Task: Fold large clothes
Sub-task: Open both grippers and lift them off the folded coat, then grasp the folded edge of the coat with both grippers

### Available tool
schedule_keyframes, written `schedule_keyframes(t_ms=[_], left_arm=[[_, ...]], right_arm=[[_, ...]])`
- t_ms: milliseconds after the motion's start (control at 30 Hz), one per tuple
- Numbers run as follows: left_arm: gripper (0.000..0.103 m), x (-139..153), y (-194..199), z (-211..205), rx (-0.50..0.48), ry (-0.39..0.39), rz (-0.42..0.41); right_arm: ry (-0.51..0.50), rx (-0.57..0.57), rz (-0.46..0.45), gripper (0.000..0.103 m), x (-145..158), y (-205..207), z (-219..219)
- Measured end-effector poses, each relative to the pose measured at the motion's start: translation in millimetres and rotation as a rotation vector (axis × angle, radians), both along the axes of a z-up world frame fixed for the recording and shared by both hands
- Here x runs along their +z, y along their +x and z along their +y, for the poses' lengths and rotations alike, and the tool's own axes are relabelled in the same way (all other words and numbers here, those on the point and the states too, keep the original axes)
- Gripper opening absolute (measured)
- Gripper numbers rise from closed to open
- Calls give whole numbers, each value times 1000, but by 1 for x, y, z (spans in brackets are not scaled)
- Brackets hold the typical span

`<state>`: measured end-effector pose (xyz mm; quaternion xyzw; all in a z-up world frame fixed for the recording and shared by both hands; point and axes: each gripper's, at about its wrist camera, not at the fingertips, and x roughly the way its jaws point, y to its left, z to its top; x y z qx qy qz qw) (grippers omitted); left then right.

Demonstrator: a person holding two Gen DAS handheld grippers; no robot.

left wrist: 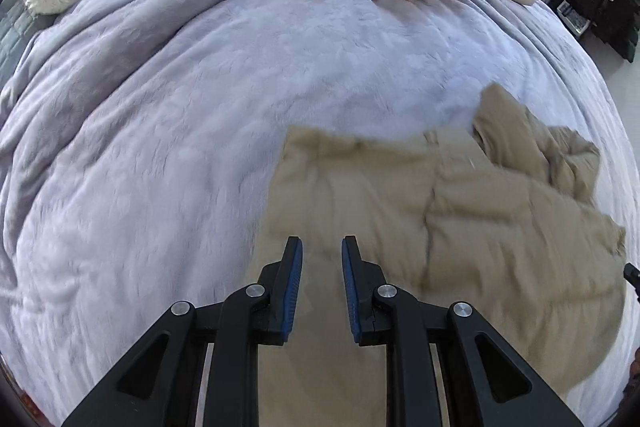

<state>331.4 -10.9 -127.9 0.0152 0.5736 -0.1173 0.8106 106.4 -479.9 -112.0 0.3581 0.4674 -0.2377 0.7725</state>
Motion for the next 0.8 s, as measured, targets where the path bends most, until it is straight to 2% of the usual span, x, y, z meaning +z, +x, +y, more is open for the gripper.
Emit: schedule_keyframes(t_ms=[200,233,267,300,333,533,567,633,667,700,800], left_arm=[[23,3,-40,17,5,-35,33],[31,2,-46,19,5,-36,40],[64,2,-53,22,2,-32,48],[79,1,-57,24,3,-23,47],[86,4,-65,26,3,-11,30],[87,-1,-98,32,-45,6,60],[87,-3,-104,33,-42,7,64],[88,-9,-113,36,-33,17,72],[100,-12,-116,37,-27,23,83],[103,-15,-118,38,-22,25,92],[103,-23,-128,42,-7,11,106]], right_arm=[[60,17,-31,7,4,-25,30],[75,17,-30,7,3,-32,35],[97,13,-31,7,2,-39,41],[120,6,-35,7,1,-46,46],[133,2,-38,7,0,-51,50],[173,1,-43,8,-2,-79,77],[179,-2,-42,15,-4,-82,80],[196,-8,-44,36,-7,-89,86],[208,-8,-45,52,-10,-92,91],[220,-6,-47,57,-13,-95,95],[246,-8,-32,58,-22,-101,105]])
